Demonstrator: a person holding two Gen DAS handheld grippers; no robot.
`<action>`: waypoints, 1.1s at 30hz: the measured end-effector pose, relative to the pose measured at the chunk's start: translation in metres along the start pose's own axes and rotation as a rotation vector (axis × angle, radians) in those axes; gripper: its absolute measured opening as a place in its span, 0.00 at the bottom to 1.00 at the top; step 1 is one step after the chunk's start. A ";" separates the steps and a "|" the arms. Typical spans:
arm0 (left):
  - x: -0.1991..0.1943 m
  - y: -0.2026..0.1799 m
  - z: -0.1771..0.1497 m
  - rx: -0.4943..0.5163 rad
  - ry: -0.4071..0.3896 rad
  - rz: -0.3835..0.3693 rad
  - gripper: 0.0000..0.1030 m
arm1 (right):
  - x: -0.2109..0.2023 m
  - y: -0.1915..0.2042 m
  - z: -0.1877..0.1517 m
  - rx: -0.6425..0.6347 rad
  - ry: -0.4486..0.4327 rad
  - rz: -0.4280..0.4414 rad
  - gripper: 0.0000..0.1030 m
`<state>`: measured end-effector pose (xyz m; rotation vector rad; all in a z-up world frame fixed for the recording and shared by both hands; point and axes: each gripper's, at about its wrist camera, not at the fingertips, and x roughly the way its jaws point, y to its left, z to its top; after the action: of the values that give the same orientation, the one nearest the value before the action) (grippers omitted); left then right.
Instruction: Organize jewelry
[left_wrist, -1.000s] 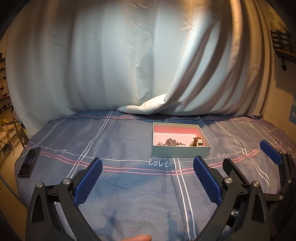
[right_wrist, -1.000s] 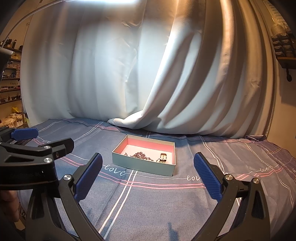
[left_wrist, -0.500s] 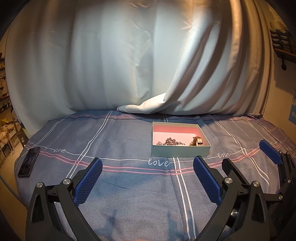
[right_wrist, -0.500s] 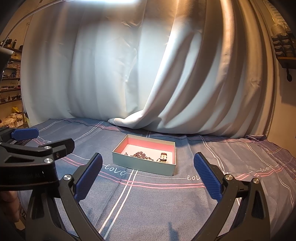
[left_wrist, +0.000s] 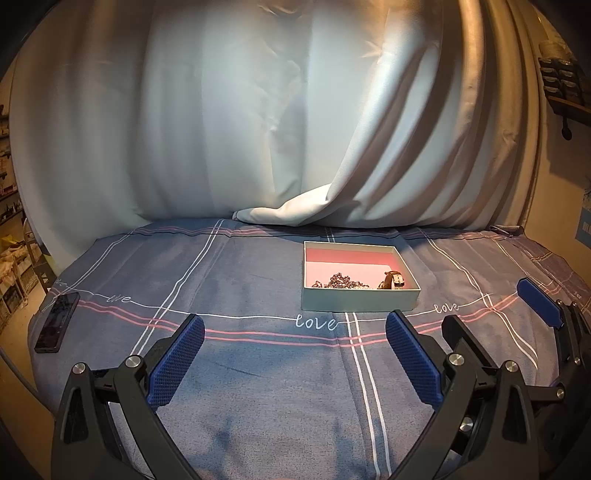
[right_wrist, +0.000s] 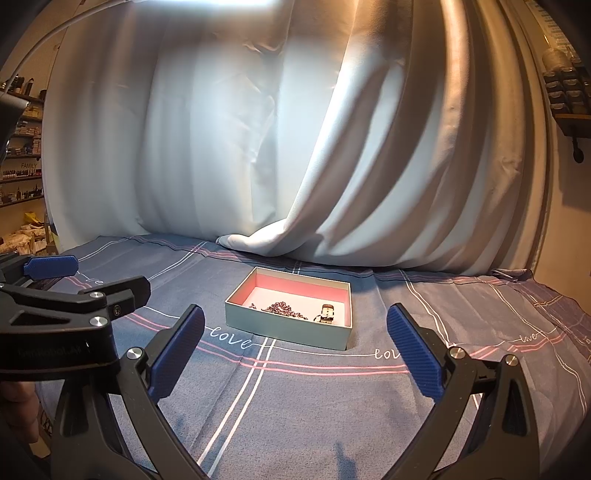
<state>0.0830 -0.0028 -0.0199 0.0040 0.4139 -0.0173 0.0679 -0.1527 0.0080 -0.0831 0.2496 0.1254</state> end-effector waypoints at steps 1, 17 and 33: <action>0.000 0.000 0.000 -0.001 0.001 -0.001 0.94 | 0.000 0.000 0.000 0.001 0.001 0.000 0.95; 0.002 0.004 -0.001 -0.017 0.013 -0.001 0.94 | 0.001 0.001 -0.001 -0.003 0.000 0.002 0.95; 0.002 0.004 0.011 0.020 -0.018 0.014 0.94 | 0.015 -0.003 0.005 -0.001 0.042 -0.017 0.95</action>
<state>0.0896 0.0014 -0.0109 0.0266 0.3956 -0.0077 0.0834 -0.1532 0.0090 -0.0890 0.2909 0.1073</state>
